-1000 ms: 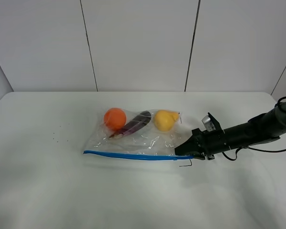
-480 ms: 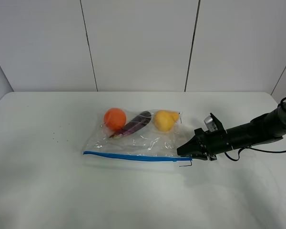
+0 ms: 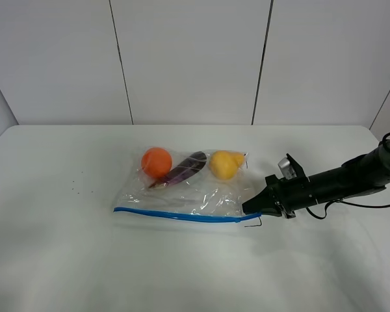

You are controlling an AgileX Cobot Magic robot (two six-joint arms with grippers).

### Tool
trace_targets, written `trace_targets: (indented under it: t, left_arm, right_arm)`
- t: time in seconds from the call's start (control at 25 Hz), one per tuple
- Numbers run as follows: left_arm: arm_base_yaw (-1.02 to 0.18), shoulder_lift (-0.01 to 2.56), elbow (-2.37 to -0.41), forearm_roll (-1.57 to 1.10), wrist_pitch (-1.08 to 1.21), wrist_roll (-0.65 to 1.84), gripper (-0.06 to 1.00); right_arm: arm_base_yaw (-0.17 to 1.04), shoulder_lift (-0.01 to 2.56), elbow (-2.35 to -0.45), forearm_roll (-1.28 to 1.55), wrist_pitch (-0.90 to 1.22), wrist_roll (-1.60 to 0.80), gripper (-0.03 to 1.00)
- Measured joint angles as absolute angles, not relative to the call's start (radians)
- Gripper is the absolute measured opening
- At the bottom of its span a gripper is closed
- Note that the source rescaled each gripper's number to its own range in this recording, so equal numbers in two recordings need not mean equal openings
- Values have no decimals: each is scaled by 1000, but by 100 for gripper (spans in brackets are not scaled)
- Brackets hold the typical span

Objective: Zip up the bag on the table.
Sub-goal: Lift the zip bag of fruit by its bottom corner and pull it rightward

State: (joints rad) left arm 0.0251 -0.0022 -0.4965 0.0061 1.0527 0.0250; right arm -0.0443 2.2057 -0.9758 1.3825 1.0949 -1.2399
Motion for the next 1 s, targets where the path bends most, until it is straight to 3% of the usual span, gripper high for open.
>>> trace_targets:
  t: [0.32,1.0]
  left_arm:
    - [25,-2,-497,6,1053,25,100]
    - [25,-2,-497,6,1053,25,100]
  right_arm:
    - [-44,2206,-976,1482,1200,-1195,0]
    - [-44,2087,-1005,1548,1208,-915,0]
